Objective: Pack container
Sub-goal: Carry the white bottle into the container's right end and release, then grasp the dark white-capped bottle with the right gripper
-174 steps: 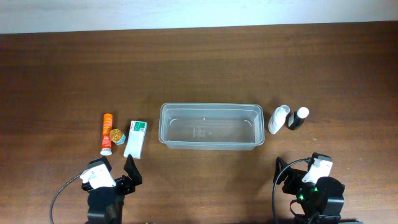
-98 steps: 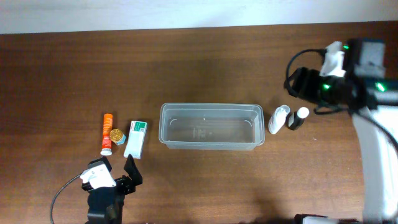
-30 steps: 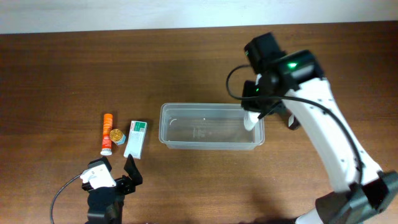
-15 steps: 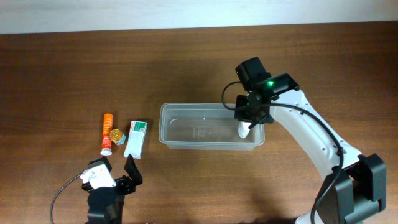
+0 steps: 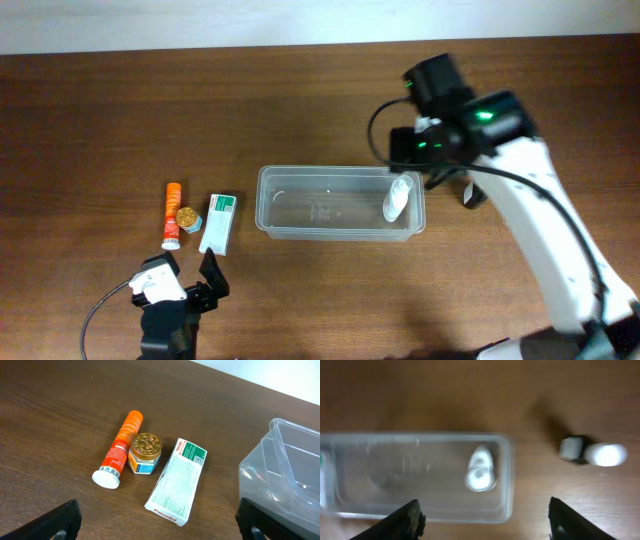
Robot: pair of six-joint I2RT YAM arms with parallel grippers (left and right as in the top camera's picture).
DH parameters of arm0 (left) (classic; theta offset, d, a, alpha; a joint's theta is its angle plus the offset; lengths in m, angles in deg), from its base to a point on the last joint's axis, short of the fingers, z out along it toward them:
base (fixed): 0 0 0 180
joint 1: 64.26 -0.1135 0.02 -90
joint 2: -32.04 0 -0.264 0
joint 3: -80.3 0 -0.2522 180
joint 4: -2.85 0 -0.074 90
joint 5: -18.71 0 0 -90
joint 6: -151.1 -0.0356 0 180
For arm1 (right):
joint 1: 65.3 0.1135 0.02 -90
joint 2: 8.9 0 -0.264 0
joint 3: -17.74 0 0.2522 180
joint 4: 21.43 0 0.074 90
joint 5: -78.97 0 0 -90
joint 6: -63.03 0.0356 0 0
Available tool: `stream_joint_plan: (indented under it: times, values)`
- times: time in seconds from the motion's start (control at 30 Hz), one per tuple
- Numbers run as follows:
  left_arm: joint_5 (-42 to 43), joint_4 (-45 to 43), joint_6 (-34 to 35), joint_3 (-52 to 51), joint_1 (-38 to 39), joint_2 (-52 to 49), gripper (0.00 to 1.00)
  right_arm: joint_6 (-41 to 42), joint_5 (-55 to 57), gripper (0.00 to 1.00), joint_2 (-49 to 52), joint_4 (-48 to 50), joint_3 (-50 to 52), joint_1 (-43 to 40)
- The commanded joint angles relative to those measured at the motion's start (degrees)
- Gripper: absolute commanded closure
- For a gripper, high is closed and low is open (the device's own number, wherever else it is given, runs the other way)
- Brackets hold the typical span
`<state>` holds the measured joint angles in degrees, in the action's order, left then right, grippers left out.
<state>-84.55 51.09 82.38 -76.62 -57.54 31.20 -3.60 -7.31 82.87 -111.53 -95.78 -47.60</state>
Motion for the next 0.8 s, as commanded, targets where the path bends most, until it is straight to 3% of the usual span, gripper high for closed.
stream_joint_plan:
  times: [0.0, 0.27, 0.4, 0.5, 0.77]
  values:
    - [0.42, 0.02, 0.31, -0.24, -0.13, 0.50, 0.00, -0.68, 4.92, 0.16, -2.51, -1.36, -1.29, -6.45]
    - [0.42, 0.02, 0.31, -0.24, -0.13, 0.50, 0.00, -1.31, 0.50, 0.16, 5.40, -2.12, 3.61, -21.27]
    - [0.44, 0.00, 0.31, -0.24, -0.13, 0.50, 0.00, -5.90, -2.71, 0.18, 11.30, -2.03, 4.79, -23.87]
    - [0.44, 0.00, 0.31, -0.24, -0.13, 0.50, 0.00, -8.39, -3.85, 0.33, 14.56, -1.97, 4.79, -24.52]
    - [0.44, 0.00, 0.31, -0.24, -0.13, 0.50, 0.01, -8.37, -4.20, 0.33, 18.84, 0.63, 6.36, -26.12]
